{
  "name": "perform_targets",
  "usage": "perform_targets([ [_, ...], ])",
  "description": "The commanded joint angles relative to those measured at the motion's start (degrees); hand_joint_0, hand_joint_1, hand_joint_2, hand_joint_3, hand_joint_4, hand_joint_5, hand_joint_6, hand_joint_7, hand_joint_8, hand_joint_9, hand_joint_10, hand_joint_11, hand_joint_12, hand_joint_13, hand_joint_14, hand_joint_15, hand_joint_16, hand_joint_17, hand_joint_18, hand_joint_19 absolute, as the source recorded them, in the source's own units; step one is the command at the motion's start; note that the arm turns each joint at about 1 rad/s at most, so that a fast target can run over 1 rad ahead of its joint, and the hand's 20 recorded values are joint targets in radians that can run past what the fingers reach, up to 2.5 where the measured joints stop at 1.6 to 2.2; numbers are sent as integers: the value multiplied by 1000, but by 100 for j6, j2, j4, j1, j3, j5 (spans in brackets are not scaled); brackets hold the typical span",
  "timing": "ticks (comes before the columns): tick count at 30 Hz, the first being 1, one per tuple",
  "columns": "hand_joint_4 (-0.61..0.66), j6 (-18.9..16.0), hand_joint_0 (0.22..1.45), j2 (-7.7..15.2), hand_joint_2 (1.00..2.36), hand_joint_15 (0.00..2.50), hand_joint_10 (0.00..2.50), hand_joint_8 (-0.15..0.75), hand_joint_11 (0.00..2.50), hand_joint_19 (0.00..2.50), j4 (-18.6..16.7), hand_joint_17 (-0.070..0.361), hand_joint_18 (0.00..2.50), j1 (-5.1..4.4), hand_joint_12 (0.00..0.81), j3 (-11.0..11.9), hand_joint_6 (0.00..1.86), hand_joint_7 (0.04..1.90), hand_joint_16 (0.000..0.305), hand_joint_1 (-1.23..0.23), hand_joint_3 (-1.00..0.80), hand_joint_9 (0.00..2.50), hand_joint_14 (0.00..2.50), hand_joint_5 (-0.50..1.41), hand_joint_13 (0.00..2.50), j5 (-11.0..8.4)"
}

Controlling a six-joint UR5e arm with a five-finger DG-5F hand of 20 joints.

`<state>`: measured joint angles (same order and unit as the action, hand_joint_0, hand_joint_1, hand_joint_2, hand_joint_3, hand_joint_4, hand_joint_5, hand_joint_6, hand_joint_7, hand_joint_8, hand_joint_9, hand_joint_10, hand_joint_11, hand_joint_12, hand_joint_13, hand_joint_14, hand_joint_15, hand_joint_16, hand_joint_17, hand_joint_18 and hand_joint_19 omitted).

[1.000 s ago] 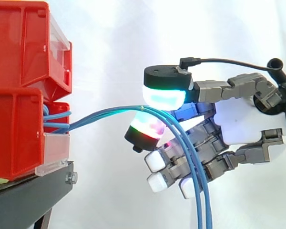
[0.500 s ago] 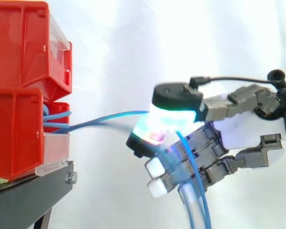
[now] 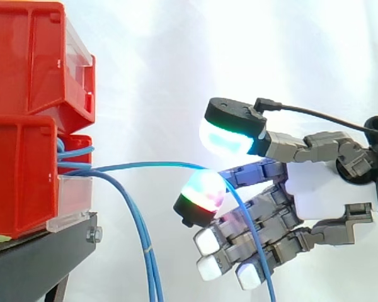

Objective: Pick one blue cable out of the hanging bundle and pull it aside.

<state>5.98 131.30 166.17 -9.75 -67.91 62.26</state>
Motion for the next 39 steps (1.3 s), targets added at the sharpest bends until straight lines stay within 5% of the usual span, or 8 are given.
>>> perform_targets([
  [1,152,0,497,1,1000,421,13,322,592,504,-6,130,858,17,383,-12,870,1050,58,-471,-500,851,14,-177,759,32],
  [15,173,563,543,141,1005,431,14,319,585,533,-190,125,810,-35,371,-12,860,1051,56,-570,-435,818,16,-188,737,23],
  [21,178,563,507,300,1001,428,14,324,571,522,-357,133,817,-79,385,15,833,977,59,-577,-479,788,14,-198,731,111],
  [33,214,369,473,467,1000,424,12,347,540,529,-322,143,814,-79,403,76,712,1005,63,-341,-500,782,15,-169,723,172],
  [39,187,264,538,467,1008,429,14,334,548,546,21,131,780,-44,382,269,760,1016,58,-457,-418,781,14,-174,717,181],
])
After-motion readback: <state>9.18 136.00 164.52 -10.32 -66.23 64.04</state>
